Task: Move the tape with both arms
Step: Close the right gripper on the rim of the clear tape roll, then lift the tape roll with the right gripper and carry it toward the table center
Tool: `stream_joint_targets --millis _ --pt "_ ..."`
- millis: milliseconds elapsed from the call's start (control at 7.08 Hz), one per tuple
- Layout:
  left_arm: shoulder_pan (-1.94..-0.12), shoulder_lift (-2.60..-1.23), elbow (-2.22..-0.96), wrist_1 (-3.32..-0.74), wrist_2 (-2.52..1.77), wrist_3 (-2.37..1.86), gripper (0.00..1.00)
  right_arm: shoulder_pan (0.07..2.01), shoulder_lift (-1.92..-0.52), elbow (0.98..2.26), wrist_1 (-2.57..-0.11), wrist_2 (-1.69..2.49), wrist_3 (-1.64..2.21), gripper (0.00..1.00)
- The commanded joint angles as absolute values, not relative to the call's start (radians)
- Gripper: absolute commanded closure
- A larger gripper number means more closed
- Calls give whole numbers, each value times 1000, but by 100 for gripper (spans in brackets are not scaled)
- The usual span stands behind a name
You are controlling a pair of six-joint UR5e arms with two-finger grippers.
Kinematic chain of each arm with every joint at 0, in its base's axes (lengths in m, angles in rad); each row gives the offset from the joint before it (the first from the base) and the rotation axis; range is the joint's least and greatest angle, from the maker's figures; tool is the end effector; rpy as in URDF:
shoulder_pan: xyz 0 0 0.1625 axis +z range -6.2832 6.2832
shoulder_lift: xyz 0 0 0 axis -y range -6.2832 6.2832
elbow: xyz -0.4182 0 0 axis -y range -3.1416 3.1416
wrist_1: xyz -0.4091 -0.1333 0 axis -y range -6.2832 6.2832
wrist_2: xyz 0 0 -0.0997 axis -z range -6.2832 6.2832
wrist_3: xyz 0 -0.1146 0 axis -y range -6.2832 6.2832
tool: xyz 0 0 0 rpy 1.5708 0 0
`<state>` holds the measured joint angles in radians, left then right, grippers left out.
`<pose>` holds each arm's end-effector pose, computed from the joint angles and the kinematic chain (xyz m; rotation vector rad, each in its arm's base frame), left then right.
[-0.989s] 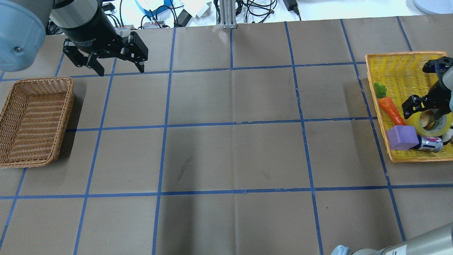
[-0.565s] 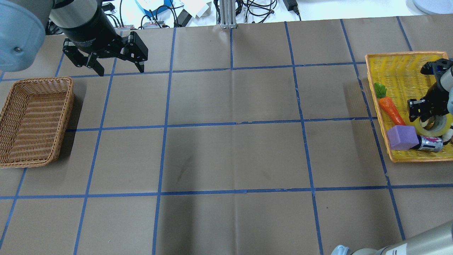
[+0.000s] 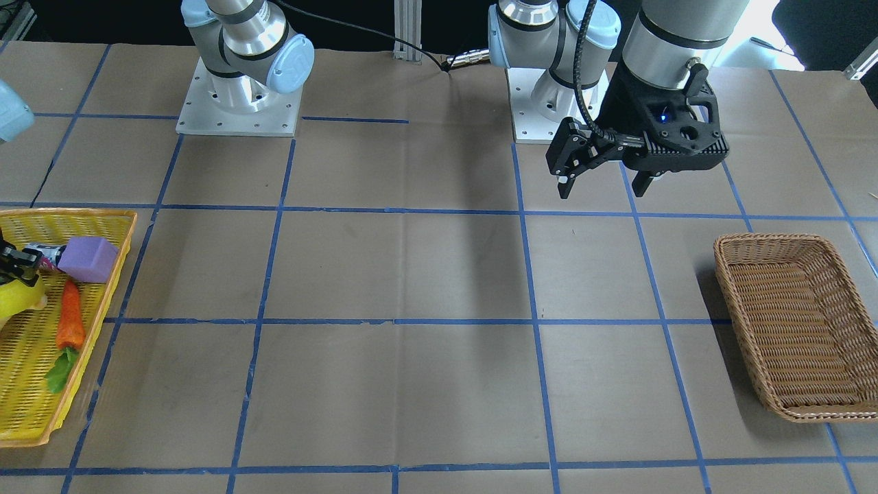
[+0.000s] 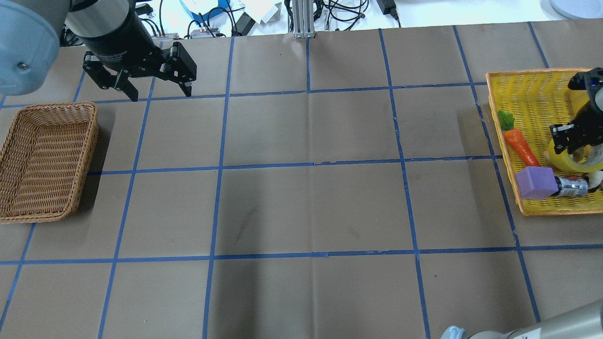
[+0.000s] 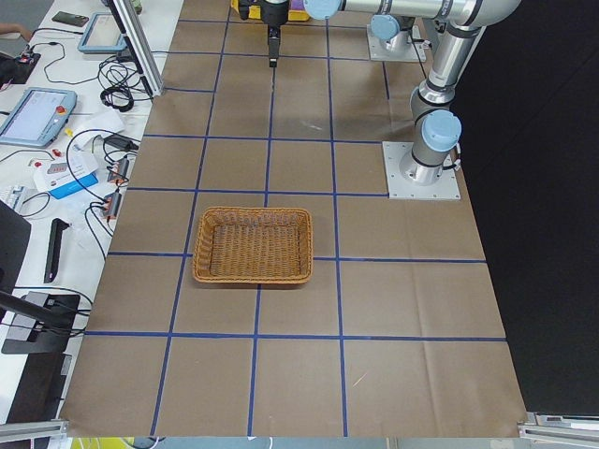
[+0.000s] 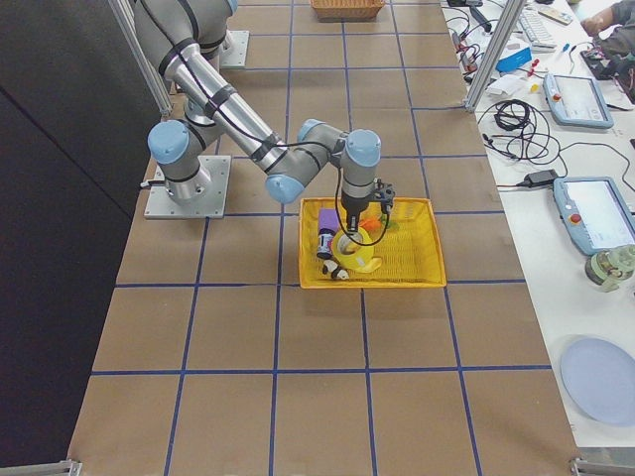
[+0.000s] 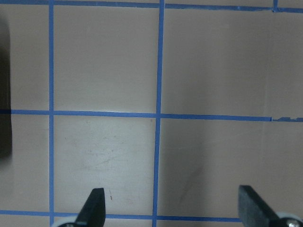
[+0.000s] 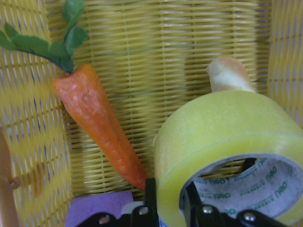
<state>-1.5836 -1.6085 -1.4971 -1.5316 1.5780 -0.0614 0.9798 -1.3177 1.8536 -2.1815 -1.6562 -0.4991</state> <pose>-0.1393 -0.5309 0.4883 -0.0766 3.1340 -0.1183 -0.2119 -0.5375 0.2521 -0.1440 -3.0263 0.0298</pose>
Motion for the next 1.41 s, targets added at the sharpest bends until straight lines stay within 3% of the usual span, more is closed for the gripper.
stream_joint_targets --millis 0,424,707,989,1130,1272 --pt "-1583 -1609 -1497 -1531 1577 -61 0 1076 -1449 1809 -2004 -1623 -441 92" --pt "-1582 -1609 -1499 -1534 1578 -61 0 1535 -1471 1804 -1953 -1504 118 93" --pt "-1582 -1609 -1499 -1534 1578 -58 0 1681 -1363 1790 -2005 -1259 187 94" --pt "-1582 -1608 -1497 -1534 1578 -58 0 1800 -1269 1757 -2022 -1125 346 82" --pt "-1582 -1609 -1499 -1534 1578 -60 0 1875 -1241 1726 -2043 -1124 464 61" --pt "-1583 -1608 -1499 -1537 1578 -60 0 1885 -1235 1727 -2121 -1175 478 1"
